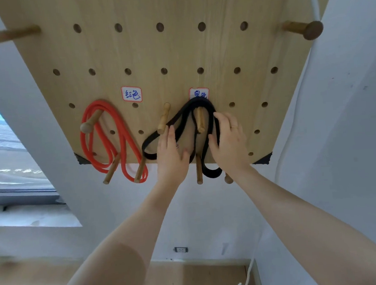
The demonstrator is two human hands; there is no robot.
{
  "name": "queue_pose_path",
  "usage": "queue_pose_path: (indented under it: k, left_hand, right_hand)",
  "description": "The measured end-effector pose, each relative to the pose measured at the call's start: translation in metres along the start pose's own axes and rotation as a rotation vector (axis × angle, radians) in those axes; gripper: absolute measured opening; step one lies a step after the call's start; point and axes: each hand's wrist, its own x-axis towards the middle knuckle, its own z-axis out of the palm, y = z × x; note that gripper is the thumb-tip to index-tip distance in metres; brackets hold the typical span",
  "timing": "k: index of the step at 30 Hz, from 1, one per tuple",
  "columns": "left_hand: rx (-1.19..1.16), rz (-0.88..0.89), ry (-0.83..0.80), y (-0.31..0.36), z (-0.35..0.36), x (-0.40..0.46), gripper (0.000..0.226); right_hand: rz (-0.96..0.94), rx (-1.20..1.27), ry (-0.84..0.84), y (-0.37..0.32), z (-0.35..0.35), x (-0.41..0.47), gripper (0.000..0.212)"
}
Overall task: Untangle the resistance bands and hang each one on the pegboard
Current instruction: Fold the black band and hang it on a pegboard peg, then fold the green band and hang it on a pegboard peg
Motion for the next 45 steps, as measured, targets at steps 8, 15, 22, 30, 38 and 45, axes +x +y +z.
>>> queue_pose_path:
  k: [8, 15, 22, 30, 38, 45]
  left_hand:
    - [-0.013, 0.066, -0.057, -0.021, -0.038, -0.046, 0.044]
    - [0.060, -0.044, -0.178, -0.079, -0.095, -0.102, 0.034]
    - [0.099, -0.296, -0.073, -0.159, -0.141, -0.174, 0.033]
    - [0.167, -0.561, -0.086, -0.262, -0.131, -0.272, 0.033]
    - [0.116, -0.850, -0.129, -0.437, -0.013, -0.408, 0.036]
    - [0.125, -0.953, -0.217, -0.593, 0.104, -0.494, 0.035]
  right_hand:
    - [-0.047, 0.077, -0.080, -0.029, -0.001, -0.047, 0.021]
    - [-0.111, 0.093, -0.631, -0.088, 0.016, -0.099, 0.020]
    - [-0.040, 0.160, -1.002, -0.135, 0.080, -0.167, 0.022]
    - [-0.080, 0.152, -1.334, -0.148, 0.178, -0.290, 0.022]
    - [-0.018, 0.045, -1.530, -0.045, 0.319, -0.495, 0.024]
    - [0.091, -0.054, -1.647, 0.074, 0.436, -0.652, 0.021]
